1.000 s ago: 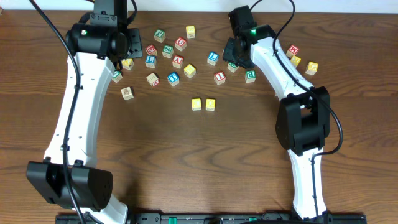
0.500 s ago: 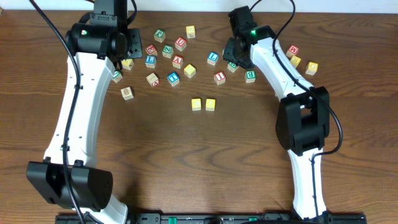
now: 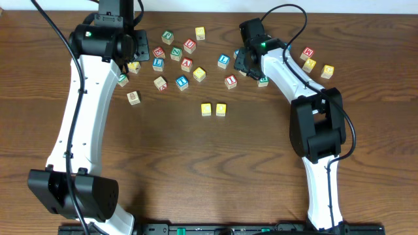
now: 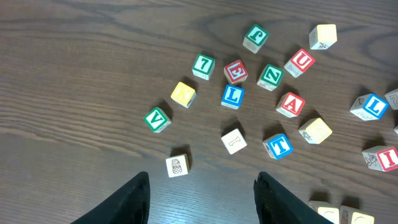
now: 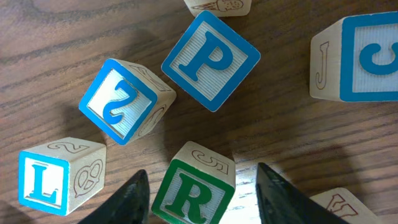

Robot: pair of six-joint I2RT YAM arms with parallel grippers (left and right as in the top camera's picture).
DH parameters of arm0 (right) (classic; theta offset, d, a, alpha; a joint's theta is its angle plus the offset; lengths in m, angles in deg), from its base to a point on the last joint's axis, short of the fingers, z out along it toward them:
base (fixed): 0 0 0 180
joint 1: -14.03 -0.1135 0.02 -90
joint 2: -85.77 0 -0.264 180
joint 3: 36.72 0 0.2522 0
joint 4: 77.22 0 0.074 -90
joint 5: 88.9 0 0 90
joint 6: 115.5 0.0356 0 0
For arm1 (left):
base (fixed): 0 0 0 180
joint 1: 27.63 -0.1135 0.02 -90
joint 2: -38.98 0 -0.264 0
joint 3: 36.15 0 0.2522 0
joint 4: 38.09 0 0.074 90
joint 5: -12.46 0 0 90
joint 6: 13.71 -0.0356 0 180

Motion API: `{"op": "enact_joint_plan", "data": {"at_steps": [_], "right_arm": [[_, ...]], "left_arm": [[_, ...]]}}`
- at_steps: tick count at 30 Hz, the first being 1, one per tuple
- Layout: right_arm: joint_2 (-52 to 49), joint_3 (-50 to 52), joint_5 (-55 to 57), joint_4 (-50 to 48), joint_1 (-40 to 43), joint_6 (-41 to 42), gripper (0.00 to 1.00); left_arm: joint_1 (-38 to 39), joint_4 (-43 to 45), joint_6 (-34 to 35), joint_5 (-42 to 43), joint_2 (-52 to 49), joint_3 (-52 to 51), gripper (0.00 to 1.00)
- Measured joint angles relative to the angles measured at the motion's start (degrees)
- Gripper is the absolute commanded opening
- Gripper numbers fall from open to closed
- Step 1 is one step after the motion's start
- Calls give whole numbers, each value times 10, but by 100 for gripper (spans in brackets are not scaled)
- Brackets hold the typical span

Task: Spell out CORL
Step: 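Lower the right gripper and close it on the green R block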

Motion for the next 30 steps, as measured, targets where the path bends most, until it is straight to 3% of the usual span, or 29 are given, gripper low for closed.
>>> {"op": "enact_joint_plan", "data": {"at_steps": [10, 16, 23, 30], "right_arm": [[0, 2, -5, 2, 0, -3, 29], [0, 3, -18, 11, 0, -40, 33], [3, -8, -36, 68, 0, -113, 29], [52, -15, -39, 125, 0, -163, 33]], "left_arm": [[0, 0, 0, 0, 0, 0, 53], [0, 0, 0, 0, 0, 0, 53], [0, 0, 0, 0, 0, 0, 53], [0, 0, 0, 0, 0, 0, 53]]}}
